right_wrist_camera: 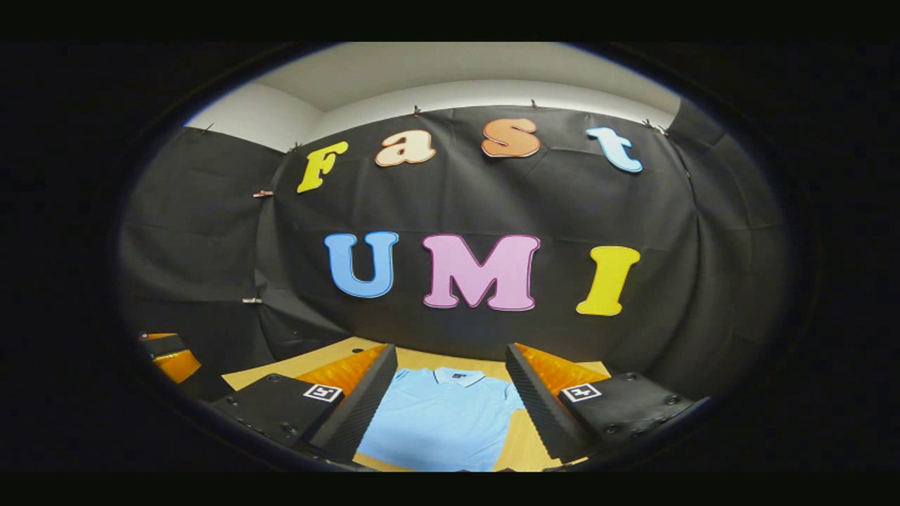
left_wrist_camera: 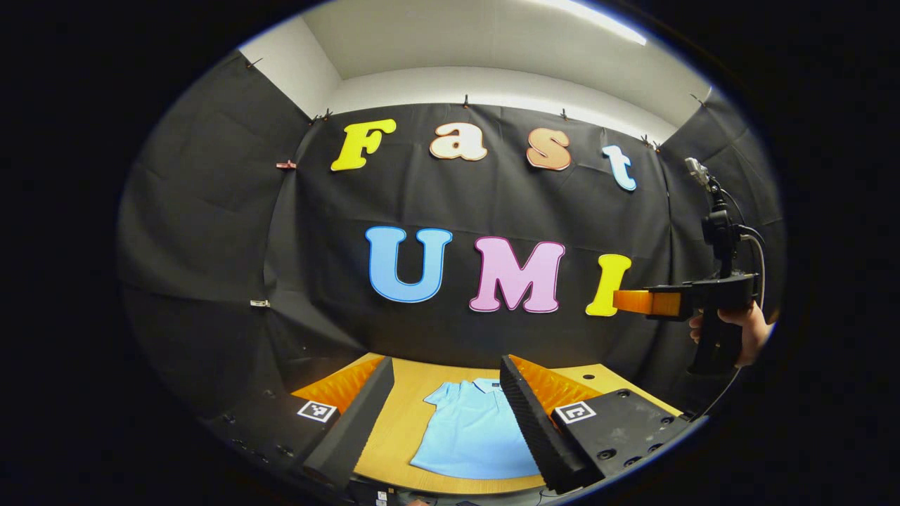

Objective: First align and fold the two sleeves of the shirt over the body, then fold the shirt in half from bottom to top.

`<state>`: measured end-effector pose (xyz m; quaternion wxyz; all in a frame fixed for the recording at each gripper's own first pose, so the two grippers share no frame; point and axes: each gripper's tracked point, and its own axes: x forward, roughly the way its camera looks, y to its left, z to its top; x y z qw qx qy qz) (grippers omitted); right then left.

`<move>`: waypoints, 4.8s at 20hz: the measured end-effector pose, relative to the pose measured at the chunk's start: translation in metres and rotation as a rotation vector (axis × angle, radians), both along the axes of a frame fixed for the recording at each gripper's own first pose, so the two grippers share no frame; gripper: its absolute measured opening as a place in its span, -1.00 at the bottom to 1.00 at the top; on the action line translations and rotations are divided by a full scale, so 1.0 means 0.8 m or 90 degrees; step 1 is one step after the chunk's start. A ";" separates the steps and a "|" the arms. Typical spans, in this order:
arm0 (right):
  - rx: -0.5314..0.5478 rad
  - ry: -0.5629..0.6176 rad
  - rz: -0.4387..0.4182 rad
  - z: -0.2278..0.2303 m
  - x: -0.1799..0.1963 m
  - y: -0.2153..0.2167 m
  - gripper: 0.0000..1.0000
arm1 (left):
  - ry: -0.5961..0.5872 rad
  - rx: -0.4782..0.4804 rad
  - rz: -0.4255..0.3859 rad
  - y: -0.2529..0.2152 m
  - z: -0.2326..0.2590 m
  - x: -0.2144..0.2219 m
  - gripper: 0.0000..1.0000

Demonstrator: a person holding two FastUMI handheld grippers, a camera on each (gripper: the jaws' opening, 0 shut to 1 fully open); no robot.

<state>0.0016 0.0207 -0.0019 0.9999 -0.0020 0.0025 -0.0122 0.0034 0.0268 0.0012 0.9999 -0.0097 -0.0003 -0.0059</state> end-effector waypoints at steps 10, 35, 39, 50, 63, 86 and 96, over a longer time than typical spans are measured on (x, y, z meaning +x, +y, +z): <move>0.007 0.014 -0.011 0.004 0.012 0.030 0.94 | -0.016 -0.026 0.005 0.056 0.004 0.007 0.94; 0.073 0.470 -0.086 -0.411 0.292 -0.242 0.95 | 0.152 -0.018 0.072 0.060 -0.099 0.157 0.94; 0.115 0.558 -0.092 -0.522 0.339 -0.259 0.96 | 0.198 -0.011 0.098 0.054 -0.120 0.210 0.94; 0.155 0.569 -0.103 -0.570 0.374 -0.265 -0.55 | 0.250 -0.028 0.081 0.027 -0.152 0.292 0.95; 0.151 0.575 -0.001 -0.535 0.375 -0.164 -1.00 | 0.249 -0.034 0.055 0.050 -0.154 0.303 0.94; 0.228 0.467 -0.034 -0.420 0.230 -0.258 0.62 | 0.611 0.148 -0.095 0.017 -0.499 0.616 0.94; 0.268 0.486 -0.067 -0.441 0.214 -0.282 0.63 | 0.637 0.085 -0.113 0.014 -0.537 0.628 0.33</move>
